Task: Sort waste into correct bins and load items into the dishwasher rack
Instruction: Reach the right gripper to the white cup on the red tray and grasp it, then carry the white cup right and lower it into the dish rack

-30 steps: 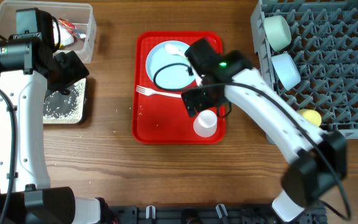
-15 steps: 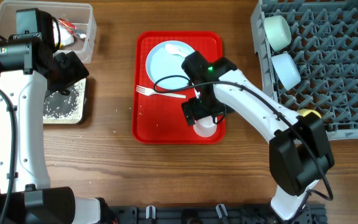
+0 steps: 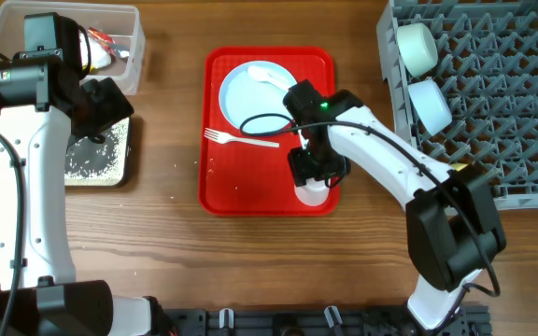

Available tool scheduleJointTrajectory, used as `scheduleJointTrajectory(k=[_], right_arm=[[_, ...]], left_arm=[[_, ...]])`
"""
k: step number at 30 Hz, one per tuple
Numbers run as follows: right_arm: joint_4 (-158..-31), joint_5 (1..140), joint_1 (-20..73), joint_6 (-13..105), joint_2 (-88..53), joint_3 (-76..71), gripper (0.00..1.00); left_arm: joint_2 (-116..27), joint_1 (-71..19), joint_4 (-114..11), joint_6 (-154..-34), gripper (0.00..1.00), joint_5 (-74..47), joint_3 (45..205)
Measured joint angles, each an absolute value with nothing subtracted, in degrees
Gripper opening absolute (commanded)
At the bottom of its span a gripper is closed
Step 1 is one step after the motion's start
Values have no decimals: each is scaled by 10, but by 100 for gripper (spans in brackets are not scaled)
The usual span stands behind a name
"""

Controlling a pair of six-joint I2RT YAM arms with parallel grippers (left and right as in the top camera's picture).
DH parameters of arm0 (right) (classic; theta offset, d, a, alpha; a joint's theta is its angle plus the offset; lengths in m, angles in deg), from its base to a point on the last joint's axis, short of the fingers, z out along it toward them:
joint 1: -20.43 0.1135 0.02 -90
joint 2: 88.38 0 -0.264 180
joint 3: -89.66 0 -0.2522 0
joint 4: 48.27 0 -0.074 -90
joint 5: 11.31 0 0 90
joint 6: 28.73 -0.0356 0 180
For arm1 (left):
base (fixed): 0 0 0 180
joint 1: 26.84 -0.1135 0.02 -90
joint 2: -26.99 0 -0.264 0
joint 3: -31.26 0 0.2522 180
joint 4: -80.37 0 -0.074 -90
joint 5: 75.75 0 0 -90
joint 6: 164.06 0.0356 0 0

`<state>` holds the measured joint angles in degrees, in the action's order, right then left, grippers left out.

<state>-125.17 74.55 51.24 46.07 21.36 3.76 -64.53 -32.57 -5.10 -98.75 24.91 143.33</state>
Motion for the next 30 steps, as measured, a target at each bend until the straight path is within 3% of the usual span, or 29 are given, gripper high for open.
scheduleJointTrajectory(k=[8, 16, 22, 30], right_arm=[[-1278, 742, 497, 461, 186, 38, 61], [-1298, 742, 433, 465, 24, 78, 61], [-1324, 768, 276, 468, -112, 86, 57], [-1326, 779, 23, 492, -121, 87, 57]], left_arm=[[-645, -326, -51, -988, 100, 249, 1433], [-645, -326, -51, -988, 100, 249, 1433], [-645, -326, -51, -988, 100, 249, 1433], [-645, -326, -51, -988, 100, 249, 1433]])
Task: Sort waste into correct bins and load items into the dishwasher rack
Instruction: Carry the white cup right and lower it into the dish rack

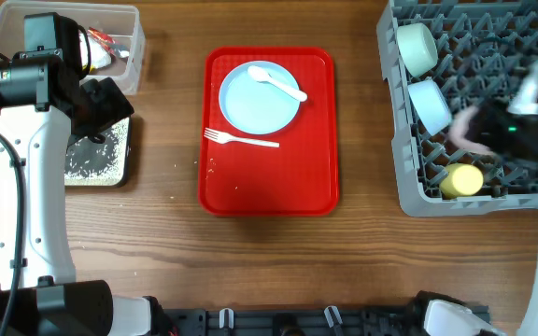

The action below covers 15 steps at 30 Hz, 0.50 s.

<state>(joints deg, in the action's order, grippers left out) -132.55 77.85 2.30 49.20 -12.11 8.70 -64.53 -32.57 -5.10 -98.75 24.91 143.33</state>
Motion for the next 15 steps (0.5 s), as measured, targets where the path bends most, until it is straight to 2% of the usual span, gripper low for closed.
scheduleJointTrajectory(k=[8, 15], right_arm=[[-1310, 749, -144, 499, -15, 87, 57], [-1287, 735, -179, 500, 83, 87, 56]], left_arm=[[-645, -326, -51, -988, 100, 249, 1433], [-645, -326, -53, -988, 100, 249, 1433]])
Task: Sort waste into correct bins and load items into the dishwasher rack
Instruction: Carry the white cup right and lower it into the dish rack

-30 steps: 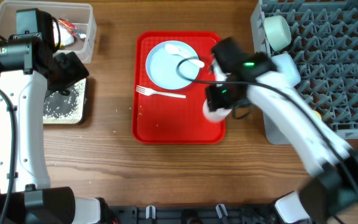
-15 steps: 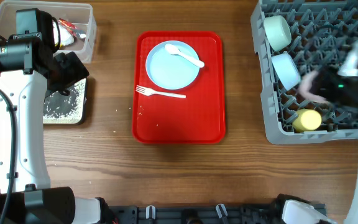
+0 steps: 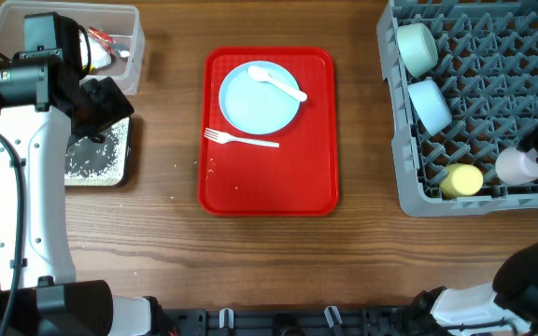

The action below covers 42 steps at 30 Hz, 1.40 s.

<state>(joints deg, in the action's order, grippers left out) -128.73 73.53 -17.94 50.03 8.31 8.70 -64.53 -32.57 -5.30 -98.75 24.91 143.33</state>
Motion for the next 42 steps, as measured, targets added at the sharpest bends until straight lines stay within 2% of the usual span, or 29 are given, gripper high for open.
scheduleJointTrajectory(k=[8, 14, 18, 36, 42], right_arm=[[-1245, 732, -179, 500, 111, 87, 56], [-1246, 734, -180, 500, 111, 87, 56], [-1247, 733, -184, 500, 111, 87, 52], [-1248, 724, -184, 500, 67, 87, 52], [-1252, 764, -185, 491, 66, 87, 52]], left_arm=[[-645, -326, -55, -988, 100, 249, 1433], [-645, -326, -55, -988, 100, 249, 1433], [-645, -326, -55, -988, 100, 249, 1433], [-645, -326, -56, -988, 100, 249, 1433], [-645, -326, -58, -988, 100, 249, 1433]])
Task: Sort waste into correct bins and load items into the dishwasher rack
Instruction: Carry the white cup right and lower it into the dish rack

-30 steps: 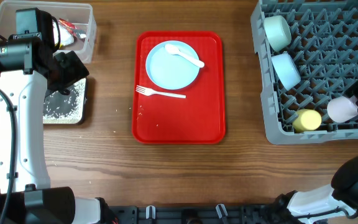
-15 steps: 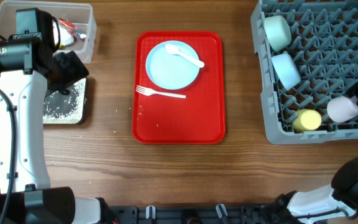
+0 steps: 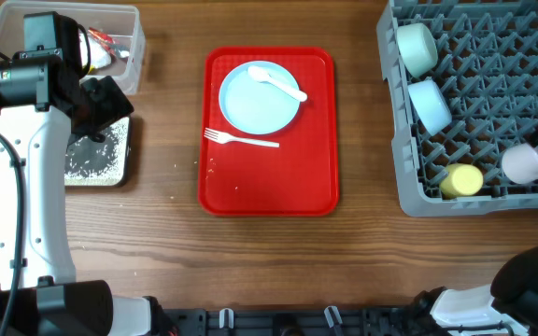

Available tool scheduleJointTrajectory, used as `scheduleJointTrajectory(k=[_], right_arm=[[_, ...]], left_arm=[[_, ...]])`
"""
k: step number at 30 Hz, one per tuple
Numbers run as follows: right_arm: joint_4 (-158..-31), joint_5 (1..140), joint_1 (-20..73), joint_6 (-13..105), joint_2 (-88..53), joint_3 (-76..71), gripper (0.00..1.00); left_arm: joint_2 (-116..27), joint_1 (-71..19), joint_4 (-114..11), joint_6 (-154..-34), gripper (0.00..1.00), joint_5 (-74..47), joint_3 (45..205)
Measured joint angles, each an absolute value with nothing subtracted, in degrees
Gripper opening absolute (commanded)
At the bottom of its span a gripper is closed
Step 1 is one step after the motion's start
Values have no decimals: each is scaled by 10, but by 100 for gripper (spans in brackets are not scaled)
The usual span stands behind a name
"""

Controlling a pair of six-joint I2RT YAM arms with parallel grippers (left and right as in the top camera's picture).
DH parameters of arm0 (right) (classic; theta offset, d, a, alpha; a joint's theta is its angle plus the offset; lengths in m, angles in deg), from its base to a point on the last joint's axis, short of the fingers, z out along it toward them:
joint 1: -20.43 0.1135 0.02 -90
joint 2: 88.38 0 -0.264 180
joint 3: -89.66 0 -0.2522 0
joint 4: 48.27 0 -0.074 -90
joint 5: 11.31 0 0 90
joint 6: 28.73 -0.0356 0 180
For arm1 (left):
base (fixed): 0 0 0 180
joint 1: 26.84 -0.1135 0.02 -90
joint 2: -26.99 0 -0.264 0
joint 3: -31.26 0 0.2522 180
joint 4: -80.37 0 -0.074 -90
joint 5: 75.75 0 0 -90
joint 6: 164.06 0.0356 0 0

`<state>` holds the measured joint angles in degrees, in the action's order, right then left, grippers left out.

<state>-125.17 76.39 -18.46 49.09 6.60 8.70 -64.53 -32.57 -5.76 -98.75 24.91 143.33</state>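
Note:
On the red tray [image 3: 269, 177] lies a light blue plate [image 3: 255, 103] with a white spoon [image 3: 278, 84] on it, and a white fork [image 3: 241, 140] beside it. The grey dishwasher rack [image 3: 409, 191] at the right holds a cream cup [image 3: 417, 47], a light blue cup [image 3: 431, 105], a yellow cup [image 3: 462, 180] and a pink cup [image 3: 524, 163]. My right gripper shows only as a dark part at the frame's right edge, touching the pink cup; its fingers are hidden. My left gripper [image 3: 103, 105] hangs over the left bins, its jaws hidden.
A clear bin [image 3: 124, 65] with wrappers stands at the back left. In front of it sits a dark bin [image 3: 96, 161] with pale crumbs. The left arm's white link [image 3: 26, 187] runs along the left edge.
The pink cup has shifted slightly to the right in the rack's front right corner, and my right gripper has moved further towards the frame's edge. The left arm is unchanged.
My right gripper was down on the tray's front right corner over a pale cup. Then the tray corner was bare and the arm was over the rack with the pink cup. The cup then lay beside the yellow cup, where it stays now.

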Motion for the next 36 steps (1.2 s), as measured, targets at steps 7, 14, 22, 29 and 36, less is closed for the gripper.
scheduleJointTrajectory(k=[7, 14, 22, 29, 36], right_arm=[[-1249, 790, -186, 485, 66, 87, 52], [-1239, 792, -186, 485, 66, 79, 59], [-1236, 794, -186, 480, 76, 79, 100], [-1237, 784, -186, 480, 77, 79, 100], [-1246, 720, -143, 504, 52, 83, 100]], left_arm=[[-645, -326, -60, -988, 100, 249, 1433], [-648, -326, -60, -988, 100, 249, 1433], [-663, -326, -60, -988, 100, 249, 1433], [-666, -326, -60, -988, 100, 249, 1433], [-666, -326, -60, -988, 100, 249, 1433]])
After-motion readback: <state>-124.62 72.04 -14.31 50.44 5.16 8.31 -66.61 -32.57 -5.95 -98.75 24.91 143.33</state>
